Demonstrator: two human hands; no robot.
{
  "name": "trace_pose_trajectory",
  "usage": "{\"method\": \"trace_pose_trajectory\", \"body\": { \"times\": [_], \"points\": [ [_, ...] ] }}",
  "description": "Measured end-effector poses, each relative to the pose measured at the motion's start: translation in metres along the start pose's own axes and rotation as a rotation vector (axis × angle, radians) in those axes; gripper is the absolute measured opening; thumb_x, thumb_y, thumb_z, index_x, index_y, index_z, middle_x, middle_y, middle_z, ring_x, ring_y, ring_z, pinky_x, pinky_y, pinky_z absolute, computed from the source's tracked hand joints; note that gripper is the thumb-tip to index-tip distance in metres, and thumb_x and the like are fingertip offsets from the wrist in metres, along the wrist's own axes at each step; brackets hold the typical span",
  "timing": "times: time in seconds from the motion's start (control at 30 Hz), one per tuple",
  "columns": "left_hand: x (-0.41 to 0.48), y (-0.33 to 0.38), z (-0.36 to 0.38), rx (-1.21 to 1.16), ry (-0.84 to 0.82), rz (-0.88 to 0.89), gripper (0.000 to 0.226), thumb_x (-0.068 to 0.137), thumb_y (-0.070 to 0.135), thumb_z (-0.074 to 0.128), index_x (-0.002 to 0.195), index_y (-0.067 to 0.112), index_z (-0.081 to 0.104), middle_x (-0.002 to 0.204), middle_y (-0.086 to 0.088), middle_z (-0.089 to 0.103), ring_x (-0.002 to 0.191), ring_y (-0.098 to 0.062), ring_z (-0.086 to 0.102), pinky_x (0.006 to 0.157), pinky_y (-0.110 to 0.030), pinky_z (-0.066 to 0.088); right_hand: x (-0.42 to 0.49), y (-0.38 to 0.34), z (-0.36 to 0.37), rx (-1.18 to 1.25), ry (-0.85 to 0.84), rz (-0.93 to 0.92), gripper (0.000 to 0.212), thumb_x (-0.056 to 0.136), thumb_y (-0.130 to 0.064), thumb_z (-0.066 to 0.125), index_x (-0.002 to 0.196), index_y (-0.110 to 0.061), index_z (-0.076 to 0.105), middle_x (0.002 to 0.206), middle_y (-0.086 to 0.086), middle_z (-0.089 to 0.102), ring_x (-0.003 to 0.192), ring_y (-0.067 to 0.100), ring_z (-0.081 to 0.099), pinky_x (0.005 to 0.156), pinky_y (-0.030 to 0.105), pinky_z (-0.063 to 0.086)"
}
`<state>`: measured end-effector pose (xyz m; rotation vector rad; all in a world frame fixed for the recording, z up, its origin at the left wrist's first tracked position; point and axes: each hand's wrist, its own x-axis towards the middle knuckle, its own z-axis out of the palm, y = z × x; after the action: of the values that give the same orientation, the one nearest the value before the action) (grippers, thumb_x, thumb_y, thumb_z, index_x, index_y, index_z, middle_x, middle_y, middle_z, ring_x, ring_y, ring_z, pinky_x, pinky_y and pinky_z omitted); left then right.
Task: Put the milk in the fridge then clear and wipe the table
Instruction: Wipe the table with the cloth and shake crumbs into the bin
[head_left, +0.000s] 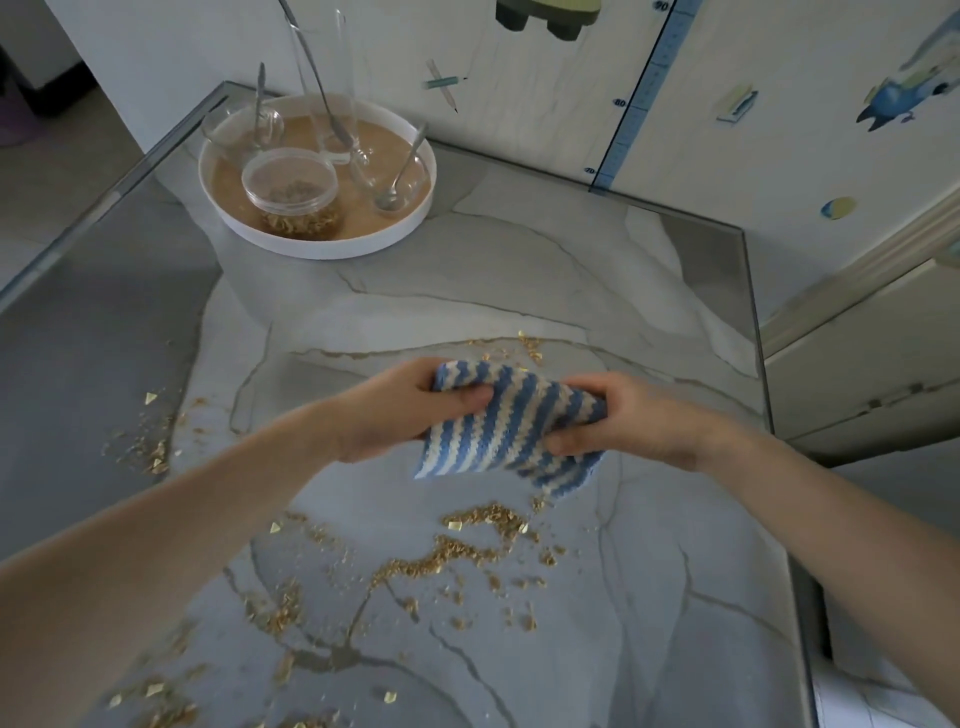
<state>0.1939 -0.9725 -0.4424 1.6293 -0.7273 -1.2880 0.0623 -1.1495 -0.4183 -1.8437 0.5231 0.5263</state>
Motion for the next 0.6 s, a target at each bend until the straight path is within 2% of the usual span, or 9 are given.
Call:
{"method": "trace_pose_trajectory", "body": {
  "times": [0.13,0.27,0.37,0.43,0.5,0.53,0.6],
  "points": [
    [0.014,0.025,-0.014,0.082,0.12,0.072,0.009,0.09,0.025,0.052,0.083,0.027,0.058,0.08,0.01,0.062,0.062,0.008,0.061,0.058,-0.006,0.048,0.011,-0.019,-0.02,0.0,0.007,-0.059,0.036,0.07,0.002,0.073,0.098,-0.019,0.063,0.091,-0.006,0.071,0.085,0.004,0.067,0.075,0.015,0.052],
    [0.035,0.042,-0.031,0.303,0.273,0.191,0.017,0.092,0.027,0.051,0.075,0.029,0.055,0.069,0.013,0.055,0.062,0.003,0.052,0.061,-0.011,0.041,0.036,-0.037,-0.039,-0.098,0.193,-0.137,0.03,0.074,0.007,0.065,0.085,-0.02,0.06,0.081,-0.003,0.064,0.073,0.005,0.06,0.066,0.013,0.05],
    [0.061,0.048,-0.045,0.514,0.399,0.295,0.008,0.094,0.024,0.046,0.089,0.022,0.051,0.071,0.016,0.049,0.066,0.0,0.047,0.056,-0.005,0.036,0.064,-0.047,-0.055,-0.283,0.322,-0.194,0.02,0.078,0.004,0.061,0.078,-0.014,0.053,0.07,-0.002,0.052,0.069,0.01,0.049,0.061,0.015,0.04],
    [0.081,0.047,-0.053,0.581,0.495,0.354,0.013,0.095,0.021,0.045,0.103,0.014,0.053,0.071,0.013,0.045,0.07,-0.009,0.044,0.054,-0.016,0.032,0.086,-0.048,-0.064,-0.4,0.4,-0.245,0.013,0.08,-0.001,0.059,0.086,-0.012,0.056,0.074,0.0,0.052,0.071,0.012,0.049,0.063,0.02,0.039],
    [0.099,0.039,-0.058,0.617,0.551,0.35,0.019,0.095,0.02,0.044,0.107,0.007,0.052,0.071,0.008,0.046,0.075,-0.014,0.044,0.058,-0.019,0.027,0.106,-0.045,-0.068,-0.479,0.472,-0.291,0.014,0.082,-0.005,0.059,0.096,-0.006,0.059,0.084,0.004,0.054,0.08,0.018,0.051,0.065,0.024,0.038],
    [0.107,0.034,-0.059,0.631,0.56,0.325,0.02,0.096,0.021,0.043,0.106,0.007,0.052,0.074,0.003,0.051,0.076,-0.017,0.047,0.062,-0.021,0.029,0.115,-0.041,-0.068,-0.498,0.498,-0.302,0.015,0.083,-0.005,0.058,0.097,-0.003,0.059,0.086,0.007,0.054,0.082,0.018,0.05,0.061,0.022,0.036],
    [0.124,0.018,-0.058,0.673,0.553,0.253,0.023,0.096,0.025,0.042,0.108,0.007,0.051,0.089,-0.009,0.06,0.081,-0.024,0.053,0.065,-0.029,0.035,0.132,-0.028,-0.064,-0.535,0.518,-0.284,0.015,0.084,-0.005,0.055,0.098,0.001,0.058,0.092,0.016,0.058,0.086,0.023,0.052,0.057,0.027,0.026]
  ]
}}
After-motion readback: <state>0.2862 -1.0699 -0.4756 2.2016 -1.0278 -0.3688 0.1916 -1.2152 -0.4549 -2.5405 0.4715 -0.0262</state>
